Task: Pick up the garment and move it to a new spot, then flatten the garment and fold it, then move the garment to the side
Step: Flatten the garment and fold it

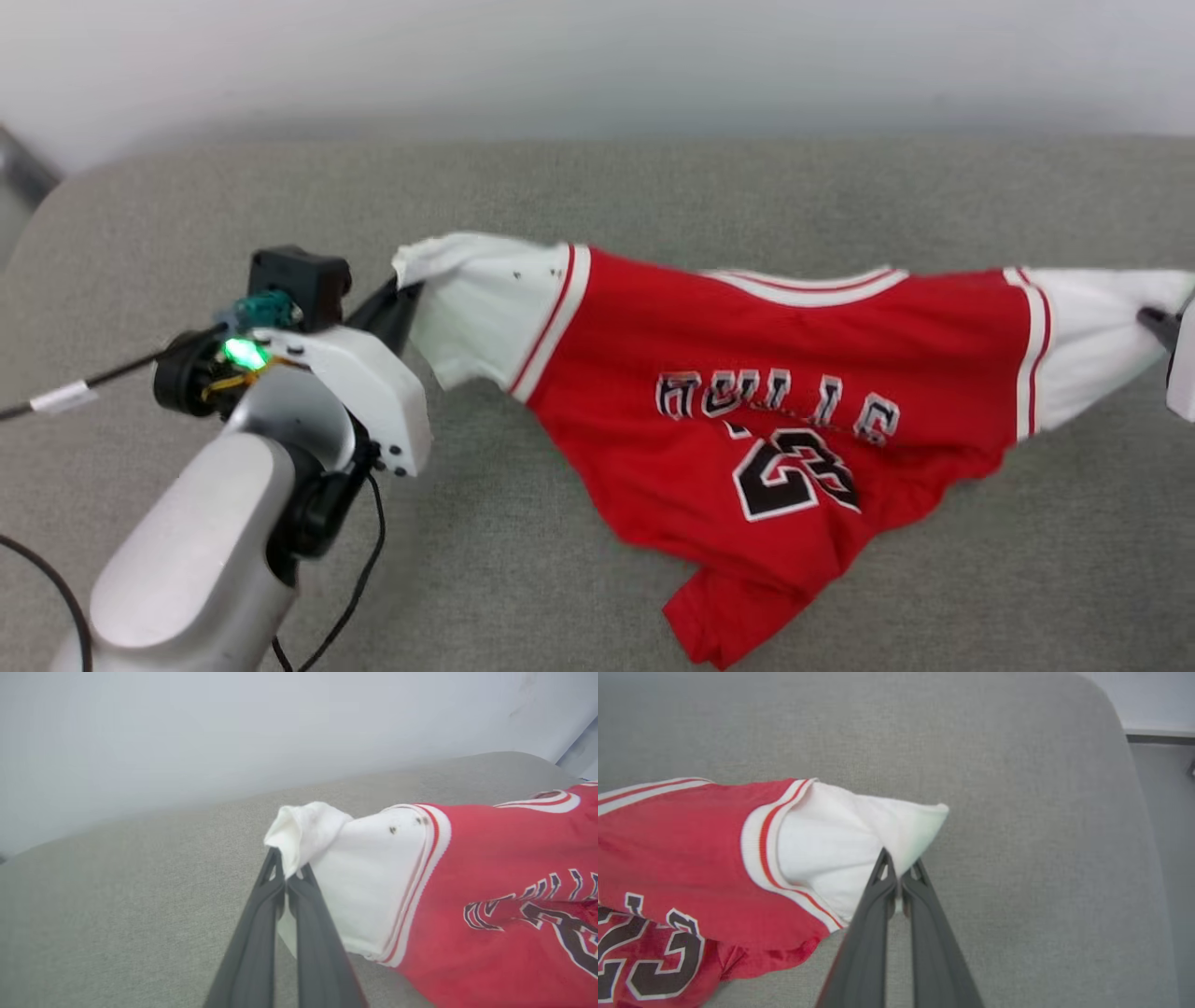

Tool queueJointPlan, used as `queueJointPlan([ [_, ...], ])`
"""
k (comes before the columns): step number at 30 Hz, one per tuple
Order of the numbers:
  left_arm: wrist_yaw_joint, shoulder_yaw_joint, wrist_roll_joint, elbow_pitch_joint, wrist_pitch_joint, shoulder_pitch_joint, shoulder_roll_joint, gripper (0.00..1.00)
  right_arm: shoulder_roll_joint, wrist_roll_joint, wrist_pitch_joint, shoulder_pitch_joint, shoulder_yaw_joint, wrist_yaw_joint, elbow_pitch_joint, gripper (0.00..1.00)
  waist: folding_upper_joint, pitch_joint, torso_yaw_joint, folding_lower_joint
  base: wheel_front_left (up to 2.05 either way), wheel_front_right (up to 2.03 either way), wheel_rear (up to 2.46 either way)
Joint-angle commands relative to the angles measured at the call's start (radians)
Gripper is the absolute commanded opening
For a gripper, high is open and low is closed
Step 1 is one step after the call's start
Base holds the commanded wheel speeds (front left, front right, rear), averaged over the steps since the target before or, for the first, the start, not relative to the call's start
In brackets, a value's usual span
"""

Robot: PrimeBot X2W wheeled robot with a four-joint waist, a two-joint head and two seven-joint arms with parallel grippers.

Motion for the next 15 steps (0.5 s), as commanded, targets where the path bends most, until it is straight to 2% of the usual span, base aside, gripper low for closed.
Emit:
queueJointPlan([
  [1, 0.004, 0.016, 0.008, -0.002, -0.008, -0.027, 0.016, 0.0, -0.023, -0.009, -0.023, -0.025, 0.014, -0.001, -0.038, 0.0, -0.0001, -0.076, -0.02, -0.0001, 0.0, 0.0, 0.0],
  [8, -0.012, 0.062, 0.006, 0.03, -0.017, -0.16, 0.036, 0.0, -0.072, -0.024, -0.06, -0.122, 0.044, -0.001, -0.142, 0.0, -0.0001, -0.146, -0.03, -0.0001, 0.0, 0.0, 0.0],
  [15, -0.038, 0.102, 0.0, 0.118, -0.027, -0.345, 0.027, 0.0, -0.09, -0.035, -0.089, -0.299, 0.091, -0.001, -0.137, 0.0, -0.0001, -0.113, -0.041, -0.0001, 0.0, 0.0, 0.0],
])
